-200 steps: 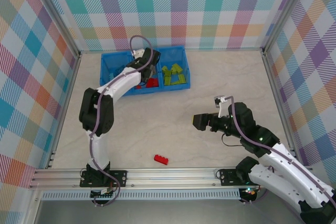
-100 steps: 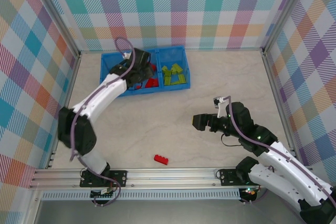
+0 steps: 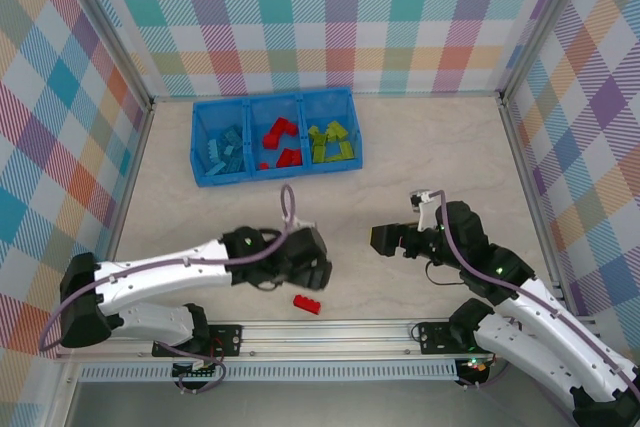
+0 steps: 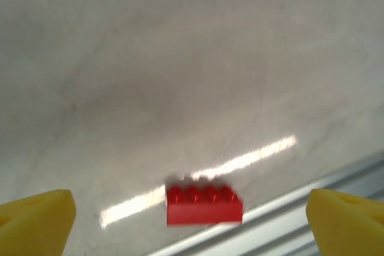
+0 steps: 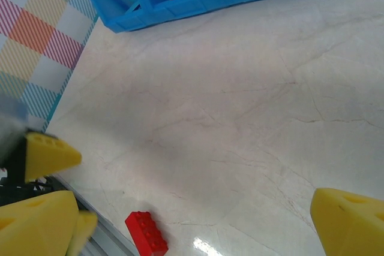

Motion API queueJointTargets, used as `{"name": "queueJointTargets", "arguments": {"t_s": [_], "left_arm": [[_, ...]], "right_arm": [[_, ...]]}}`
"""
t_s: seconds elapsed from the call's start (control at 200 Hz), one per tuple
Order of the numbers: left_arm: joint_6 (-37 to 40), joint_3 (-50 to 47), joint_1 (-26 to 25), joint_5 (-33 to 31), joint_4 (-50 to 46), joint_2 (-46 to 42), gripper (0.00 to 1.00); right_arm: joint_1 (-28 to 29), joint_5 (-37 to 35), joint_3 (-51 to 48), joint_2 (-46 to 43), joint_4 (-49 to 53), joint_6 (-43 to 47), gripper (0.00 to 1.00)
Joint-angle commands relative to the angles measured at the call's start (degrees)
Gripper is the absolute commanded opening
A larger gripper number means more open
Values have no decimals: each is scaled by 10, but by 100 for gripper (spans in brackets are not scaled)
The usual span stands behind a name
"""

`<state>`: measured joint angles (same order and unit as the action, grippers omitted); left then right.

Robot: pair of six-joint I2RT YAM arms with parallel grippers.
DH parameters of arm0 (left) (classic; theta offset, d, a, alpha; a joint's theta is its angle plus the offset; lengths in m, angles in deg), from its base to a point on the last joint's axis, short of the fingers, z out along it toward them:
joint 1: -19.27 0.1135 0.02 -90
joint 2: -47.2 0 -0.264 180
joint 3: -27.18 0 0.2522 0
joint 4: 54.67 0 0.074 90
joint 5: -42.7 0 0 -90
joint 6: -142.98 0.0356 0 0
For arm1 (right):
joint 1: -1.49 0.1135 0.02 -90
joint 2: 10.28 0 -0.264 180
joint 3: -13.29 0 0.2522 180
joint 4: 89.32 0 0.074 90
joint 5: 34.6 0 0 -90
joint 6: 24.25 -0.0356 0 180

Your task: Sort the legos into containers by color

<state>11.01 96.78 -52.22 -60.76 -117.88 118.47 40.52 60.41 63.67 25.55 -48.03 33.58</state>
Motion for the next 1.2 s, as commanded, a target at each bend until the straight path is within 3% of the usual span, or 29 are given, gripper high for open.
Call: {"name": "queueJointTargets", "arguments": {"t_s": [0.0,0.215,0.41,0.575,0.71,1.065,1.195], "left_arm": [[-54,-48,-33,26,9,24,100],[-45,-113,-34,65,120,36,100],[-23,-110,-34,133,177,95,100],[-25,-119,-35,91,161,111,100],[-31,-134,-35,74,169,118,78],[-32,-137,-34,57,183,146,56],[-27,-125,-20,31,156,110,49]], "right_arm": [[0,13,5,3,23,8,100],[0,29,2,0,28,-13,100],[0,29,0,-4,33,-21,100],[0,30,2,0,31,-19,100],[0,31,1,1,29,-18,100],[0,33,0,-6,36,-21,100],[0,76,5,6,33,-2,100]]}}
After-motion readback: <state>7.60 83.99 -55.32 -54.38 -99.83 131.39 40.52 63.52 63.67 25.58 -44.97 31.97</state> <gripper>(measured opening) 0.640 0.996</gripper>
